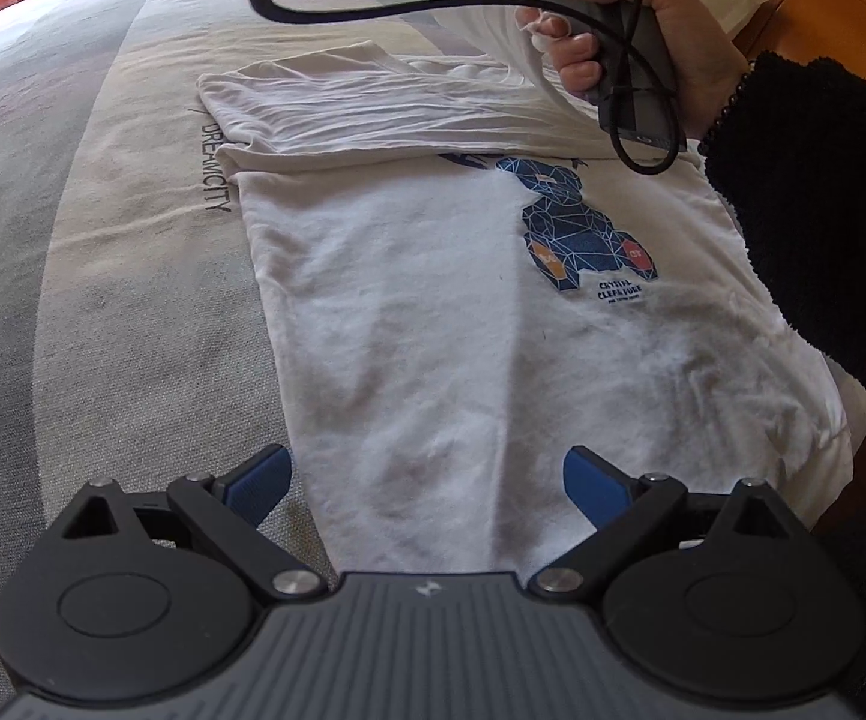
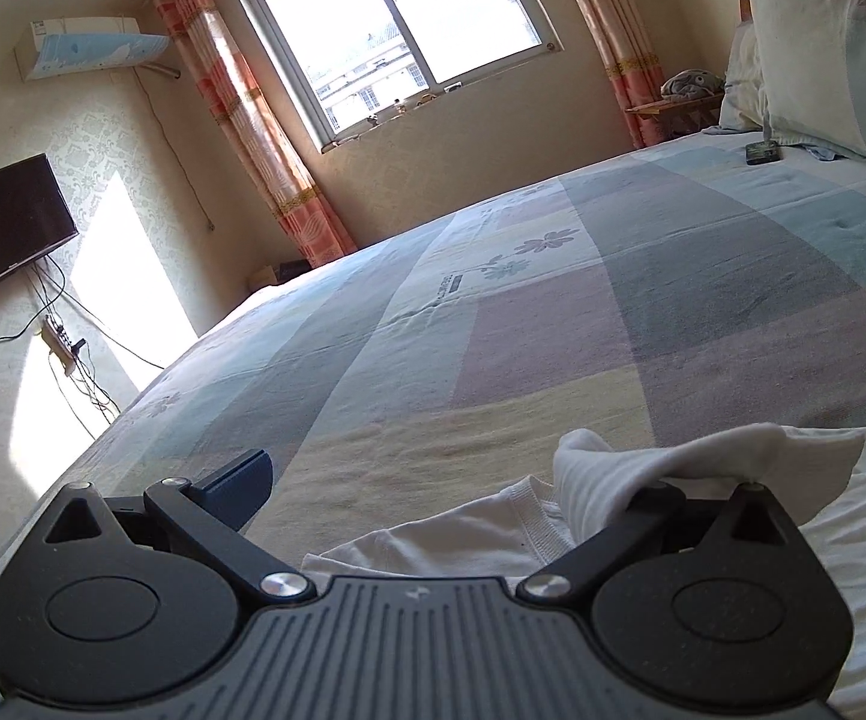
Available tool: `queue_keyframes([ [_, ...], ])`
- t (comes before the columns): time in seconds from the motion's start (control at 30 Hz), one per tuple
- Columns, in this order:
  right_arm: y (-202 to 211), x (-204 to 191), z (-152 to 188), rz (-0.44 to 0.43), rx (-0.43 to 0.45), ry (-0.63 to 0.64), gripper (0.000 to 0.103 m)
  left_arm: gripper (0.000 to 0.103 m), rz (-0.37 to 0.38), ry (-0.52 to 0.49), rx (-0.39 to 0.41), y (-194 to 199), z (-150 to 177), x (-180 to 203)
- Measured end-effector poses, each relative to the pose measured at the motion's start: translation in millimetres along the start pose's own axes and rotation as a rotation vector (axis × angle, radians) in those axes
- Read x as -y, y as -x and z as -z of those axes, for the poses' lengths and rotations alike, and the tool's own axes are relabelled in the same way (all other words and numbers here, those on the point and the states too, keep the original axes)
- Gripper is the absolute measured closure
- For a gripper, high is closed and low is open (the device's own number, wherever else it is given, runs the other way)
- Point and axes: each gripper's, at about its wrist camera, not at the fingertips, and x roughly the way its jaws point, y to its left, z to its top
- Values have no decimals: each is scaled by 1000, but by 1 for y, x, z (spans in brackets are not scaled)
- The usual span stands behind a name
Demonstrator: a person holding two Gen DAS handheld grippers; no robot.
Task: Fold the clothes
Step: 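Carry the held sleeve across the sweatshirt chest toward the collar with the right gripper, then lower the cuff onto the folded sleeves and open the right gripper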
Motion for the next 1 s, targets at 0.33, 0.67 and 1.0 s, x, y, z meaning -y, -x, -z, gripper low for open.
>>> queue_keyframes([
  [0.33, -15, -14, 21, -13, -85, 25, 0, 6, 4, 14, -3, 0, 4, -3],
  [0.67, -40, -19, 36, -15, -161, 54, 0, 6, -3, 34, -3, 2, 8, -7],
  [1.0, -34, 28, 59, -42, -173, -221, 0, 5, 8, 121, 43, 6, 17, -14],
])
